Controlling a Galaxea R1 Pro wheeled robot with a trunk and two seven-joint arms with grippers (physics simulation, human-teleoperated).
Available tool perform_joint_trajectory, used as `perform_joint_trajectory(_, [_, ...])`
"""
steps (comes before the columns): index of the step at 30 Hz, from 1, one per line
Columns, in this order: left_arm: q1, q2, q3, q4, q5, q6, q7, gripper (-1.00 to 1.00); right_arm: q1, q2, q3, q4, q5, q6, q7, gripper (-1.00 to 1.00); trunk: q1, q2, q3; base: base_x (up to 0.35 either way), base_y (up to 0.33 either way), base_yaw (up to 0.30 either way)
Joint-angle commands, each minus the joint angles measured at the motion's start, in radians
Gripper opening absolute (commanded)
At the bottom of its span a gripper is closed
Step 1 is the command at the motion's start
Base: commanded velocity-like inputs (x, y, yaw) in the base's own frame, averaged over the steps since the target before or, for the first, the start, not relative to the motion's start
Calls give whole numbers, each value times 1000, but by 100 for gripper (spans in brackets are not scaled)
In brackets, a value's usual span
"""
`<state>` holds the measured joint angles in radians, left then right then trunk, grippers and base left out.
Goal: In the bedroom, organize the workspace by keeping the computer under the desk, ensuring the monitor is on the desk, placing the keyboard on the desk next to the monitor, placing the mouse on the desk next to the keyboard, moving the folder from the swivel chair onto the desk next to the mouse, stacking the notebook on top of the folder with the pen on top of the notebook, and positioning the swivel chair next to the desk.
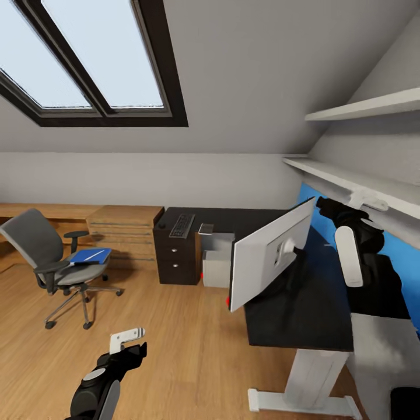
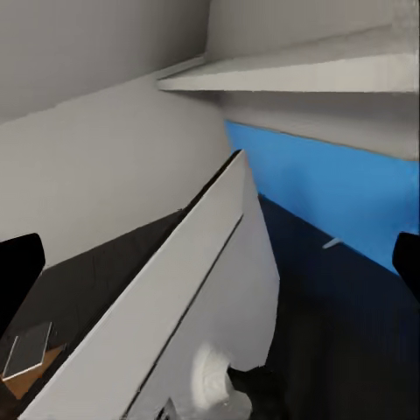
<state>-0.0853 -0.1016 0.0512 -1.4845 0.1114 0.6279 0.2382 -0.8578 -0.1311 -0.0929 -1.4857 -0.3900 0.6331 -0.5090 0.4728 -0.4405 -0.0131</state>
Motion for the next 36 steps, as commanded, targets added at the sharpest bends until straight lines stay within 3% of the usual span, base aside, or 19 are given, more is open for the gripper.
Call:
perform_joint_trajectory(1, [-1,-1,0,-1,11,4,7,100,15,-1,-18,-6,-12,-1,-8,100,0,-1,-1,-205,-279,0])
perform_joint_trajectory(6, [-1,-1,-3,1,11,3,7,100,109,2,-77,-19,-12,-8,-5,100,0,-1,-1,-185,-291,0])
perform_joint_trajectory(8, [-1,-1,-3,1,11,3,7,100,147,4,-84,-19,-13,-9,-3,100,0,-1,-1,-166,-294,0])
perform_joint_trajectory(9, [-1,-1,-8,1,11,2,7,100,242,12,-80,-17,-13,-11,8,100,0,-1,-1,-62,-112,0])
perform_joint_trajectory(12, [-1,-1,-15,1,11,1,8,100,302,19,-51,-9,-13,-13,16,100,0,-1,-1,-38,-69,0])
perform_joint_trajectory(19, [-1,-1,-33,-43,11,-32,9,100,387,24,-6,40,-15,-13,26,100,0,-1,-1,-11,-19,0])
perform_joint_trajectory(25, [-1,1,-39,-67,11,-59,7,100,414,47,73,124,-11,-42,27,100,0,-1,-1,-2,-3,0])
perform_joint_trajectory(28, [-1,2,-40,-69,11,-61,6,100,416,51,95,191,-8,-91,27,100,0,-1,-1,0,0,0])
perform_joint_trajectory(31, [-1,1,-40,-71,11,-63,6,100,418,53,123,271,2,-192,27,100,0,-1,-1,0,0,0])
perform_joint_trajectory(35, [-1,0,-40,-71,11,-63,6,100,419,54,148,331,9,-360,27,100,0,-1,-1,0,0,0])
perform_joint_trajectory(36, [-1,0,-41,-71,12,-63,6,100,419,54,155,358,11,-434,27,100,0,-1,-1,0,0,0])
